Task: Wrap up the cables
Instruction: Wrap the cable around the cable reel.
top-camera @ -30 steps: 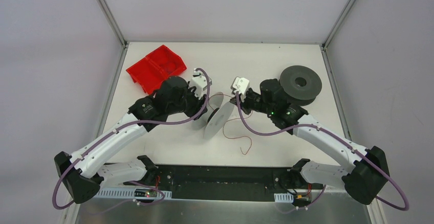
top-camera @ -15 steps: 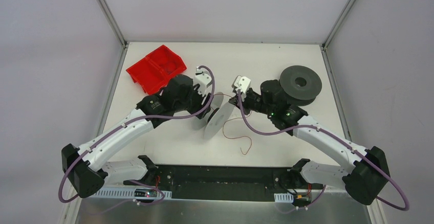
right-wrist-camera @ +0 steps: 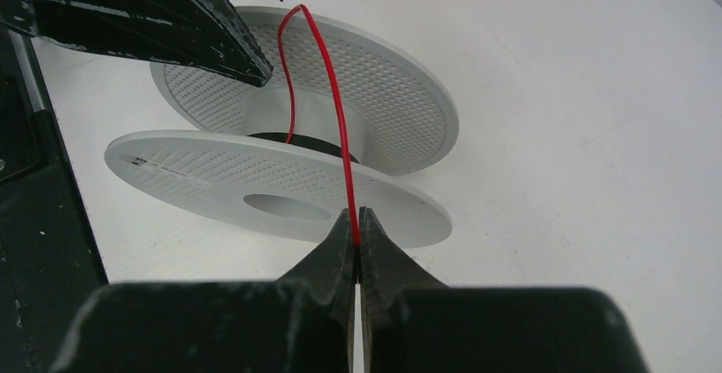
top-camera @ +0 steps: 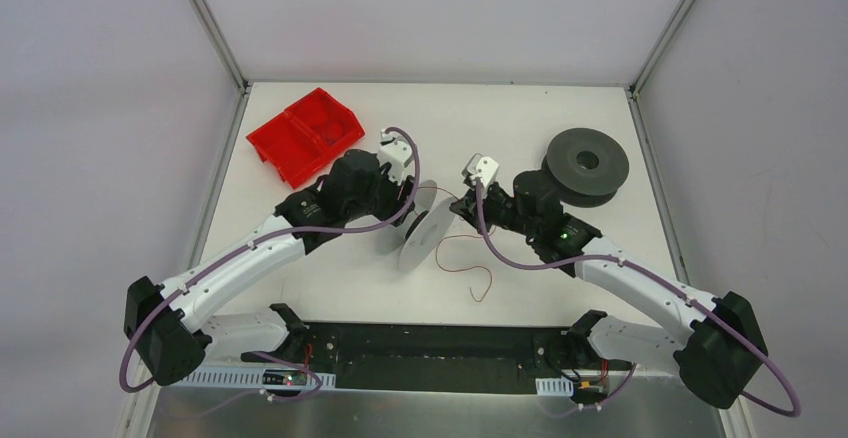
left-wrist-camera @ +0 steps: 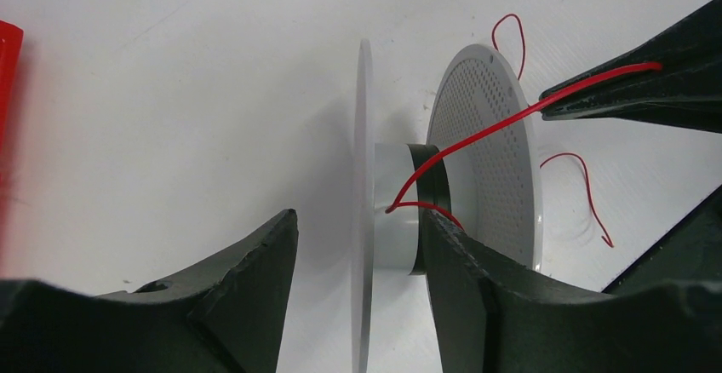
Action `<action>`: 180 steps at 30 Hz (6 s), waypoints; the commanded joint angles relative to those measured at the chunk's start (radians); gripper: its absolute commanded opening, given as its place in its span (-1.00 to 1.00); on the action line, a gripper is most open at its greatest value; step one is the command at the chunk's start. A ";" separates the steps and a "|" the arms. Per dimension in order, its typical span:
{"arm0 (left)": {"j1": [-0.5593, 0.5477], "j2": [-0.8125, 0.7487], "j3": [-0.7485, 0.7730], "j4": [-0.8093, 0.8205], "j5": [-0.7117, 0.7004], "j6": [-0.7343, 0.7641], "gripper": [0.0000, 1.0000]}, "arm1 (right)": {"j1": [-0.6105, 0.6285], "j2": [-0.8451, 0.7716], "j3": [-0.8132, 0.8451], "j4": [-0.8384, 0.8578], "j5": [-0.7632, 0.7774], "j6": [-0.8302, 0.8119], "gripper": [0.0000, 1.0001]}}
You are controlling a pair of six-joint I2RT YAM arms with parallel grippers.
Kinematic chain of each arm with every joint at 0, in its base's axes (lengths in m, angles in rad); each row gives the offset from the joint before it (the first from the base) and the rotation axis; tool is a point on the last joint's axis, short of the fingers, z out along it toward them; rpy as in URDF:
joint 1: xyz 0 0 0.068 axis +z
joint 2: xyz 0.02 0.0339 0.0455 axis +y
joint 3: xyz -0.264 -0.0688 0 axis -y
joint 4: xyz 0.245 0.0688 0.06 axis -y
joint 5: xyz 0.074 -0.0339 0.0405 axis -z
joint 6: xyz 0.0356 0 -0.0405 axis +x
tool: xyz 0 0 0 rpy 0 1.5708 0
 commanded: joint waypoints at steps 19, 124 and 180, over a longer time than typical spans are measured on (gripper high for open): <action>0.006 0.042 -0.125 0.260 -0.106 -0.013 0.00 | 0.003 -0.047 -0.031 0.075 -0.007 0.066 -1.00; 0.043 0.029 0.097 -0.213 -0.054 0.008 -1.00 | -0.023 -0.087 -0.146 0.279 -0.059 0.192 0.26; 0.063 -0.055 0.017 -0.246 0.047 0.030 -0.43 | -0.102 0.189 0.088 0.172 -0.227 0.278 -1.00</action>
